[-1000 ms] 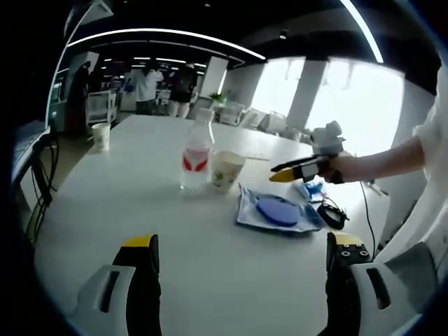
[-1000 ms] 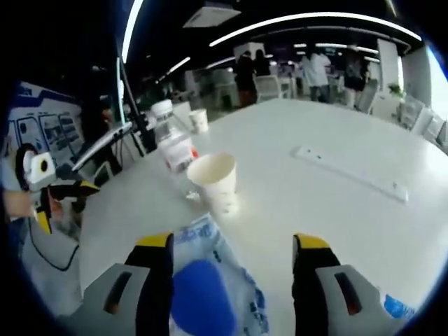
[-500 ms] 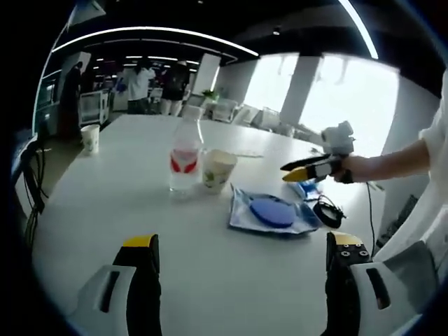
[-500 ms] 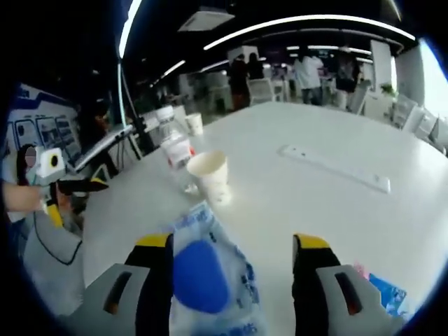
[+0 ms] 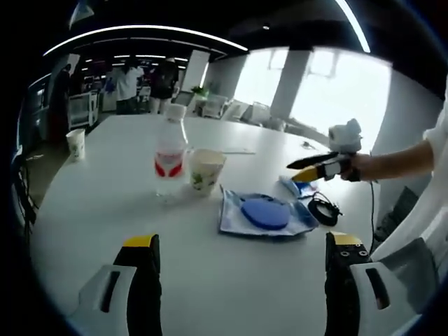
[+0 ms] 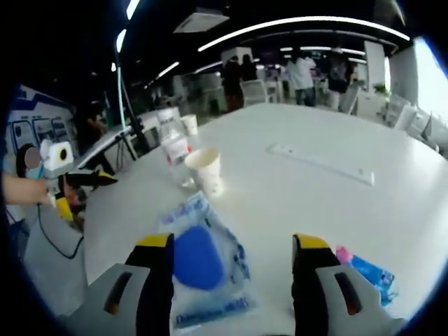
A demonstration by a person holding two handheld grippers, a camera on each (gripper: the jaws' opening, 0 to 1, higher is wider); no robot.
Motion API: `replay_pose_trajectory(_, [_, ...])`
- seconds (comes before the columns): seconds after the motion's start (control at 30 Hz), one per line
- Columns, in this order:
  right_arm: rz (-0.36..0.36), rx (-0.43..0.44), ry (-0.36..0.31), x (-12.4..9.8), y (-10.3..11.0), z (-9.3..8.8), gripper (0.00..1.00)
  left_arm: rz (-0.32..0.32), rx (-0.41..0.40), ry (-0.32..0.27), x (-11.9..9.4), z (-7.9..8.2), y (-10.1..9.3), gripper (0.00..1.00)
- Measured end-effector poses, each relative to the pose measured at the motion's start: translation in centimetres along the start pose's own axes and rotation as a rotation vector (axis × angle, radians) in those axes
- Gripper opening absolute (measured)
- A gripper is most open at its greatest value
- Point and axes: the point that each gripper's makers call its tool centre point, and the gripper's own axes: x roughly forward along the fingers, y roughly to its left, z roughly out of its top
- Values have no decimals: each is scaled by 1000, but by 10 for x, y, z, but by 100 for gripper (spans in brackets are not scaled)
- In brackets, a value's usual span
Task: Arrange the tabletop items into an orderly group along one side of the table until the central work area is clear of visible clutter.
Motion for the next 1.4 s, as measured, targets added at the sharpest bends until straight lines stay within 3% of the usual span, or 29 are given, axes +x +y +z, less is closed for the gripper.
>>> replay_pose_trajectory(0.37, [-49,36,-20,-25,-5,-11,66,-41,20,28,16,3,-8,94])
replay_pose_trajectory(0.97, [-134,109,-17,-74,-15,-48,65,-86,36,53,28,4,-15,94])
replay_pose_trajectory(1.4, [-172,150,-28,-90,-13,-57,64,-116,40,64,33,1,-21,93])
